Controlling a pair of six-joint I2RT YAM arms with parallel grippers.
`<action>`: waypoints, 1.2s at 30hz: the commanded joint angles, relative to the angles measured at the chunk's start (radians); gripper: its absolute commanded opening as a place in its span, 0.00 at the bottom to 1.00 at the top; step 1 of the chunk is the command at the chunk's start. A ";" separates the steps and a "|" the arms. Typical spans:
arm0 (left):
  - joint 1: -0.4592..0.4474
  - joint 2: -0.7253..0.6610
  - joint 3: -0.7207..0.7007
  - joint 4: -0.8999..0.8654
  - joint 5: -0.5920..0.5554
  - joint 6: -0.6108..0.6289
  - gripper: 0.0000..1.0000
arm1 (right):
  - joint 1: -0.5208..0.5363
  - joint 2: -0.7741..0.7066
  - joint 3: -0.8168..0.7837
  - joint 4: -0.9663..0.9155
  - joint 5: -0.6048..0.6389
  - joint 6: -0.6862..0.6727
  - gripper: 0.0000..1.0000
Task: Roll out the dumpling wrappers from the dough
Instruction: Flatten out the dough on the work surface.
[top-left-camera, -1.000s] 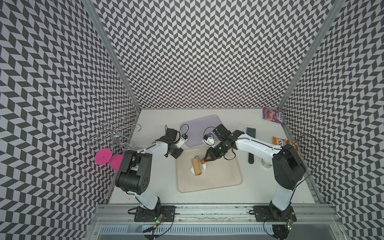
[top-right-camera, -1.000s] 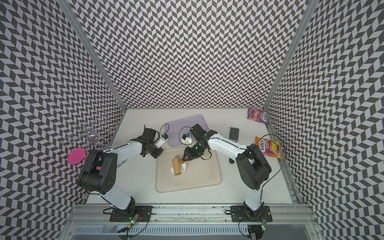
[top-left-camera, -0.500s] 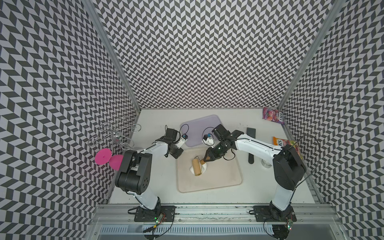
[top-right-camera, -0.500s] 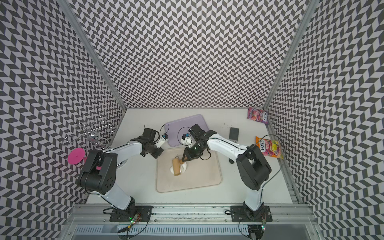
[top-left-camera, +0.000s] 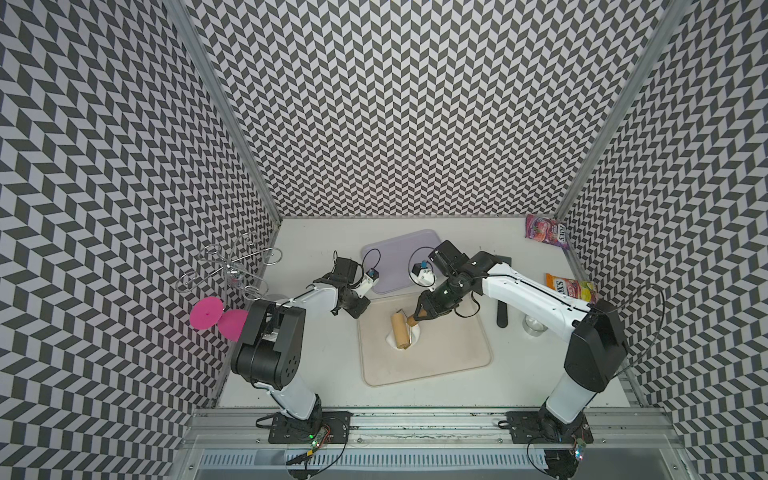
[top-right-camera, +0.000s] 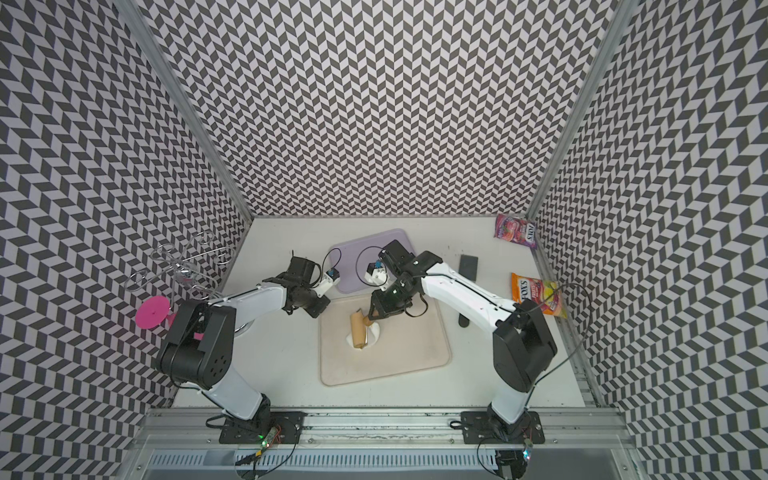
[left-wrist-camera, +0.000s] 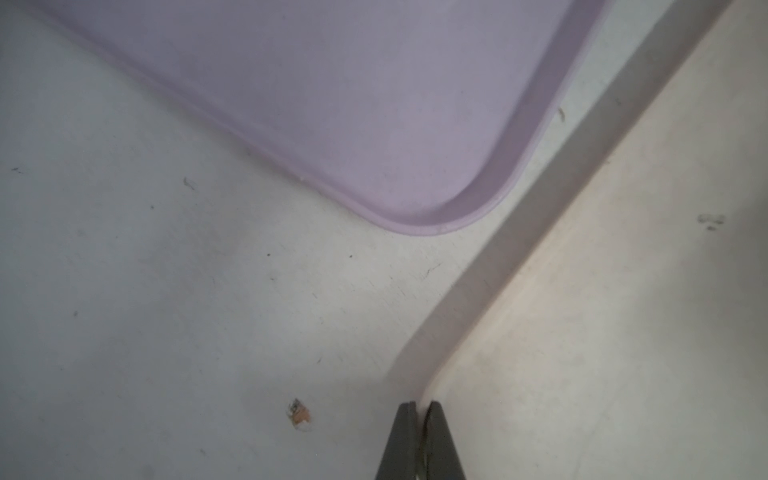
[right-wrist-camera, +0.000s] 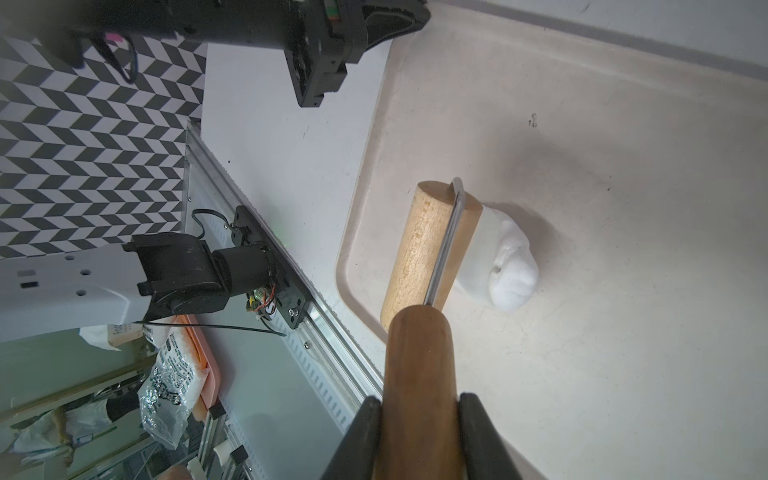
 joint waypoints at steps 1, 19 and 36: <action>-0.018 0.047 -0.041 -0.059 0.019 -0.017 0.00 | -0.008 -0.042 0.055 -0.024 0.105 0.004 0.00; -0.018 0.052 -0.035 -0.059 0.021 -0.017 0.00 | -0.021 0.021 0.027 0.001 0.061 -0.030 0.00; -0.018 0.052 -0.041 -0.053 0.015 -0.017 0.00 | -0.153 0.003 -0.190 0.090 0.103 -0.016 0.00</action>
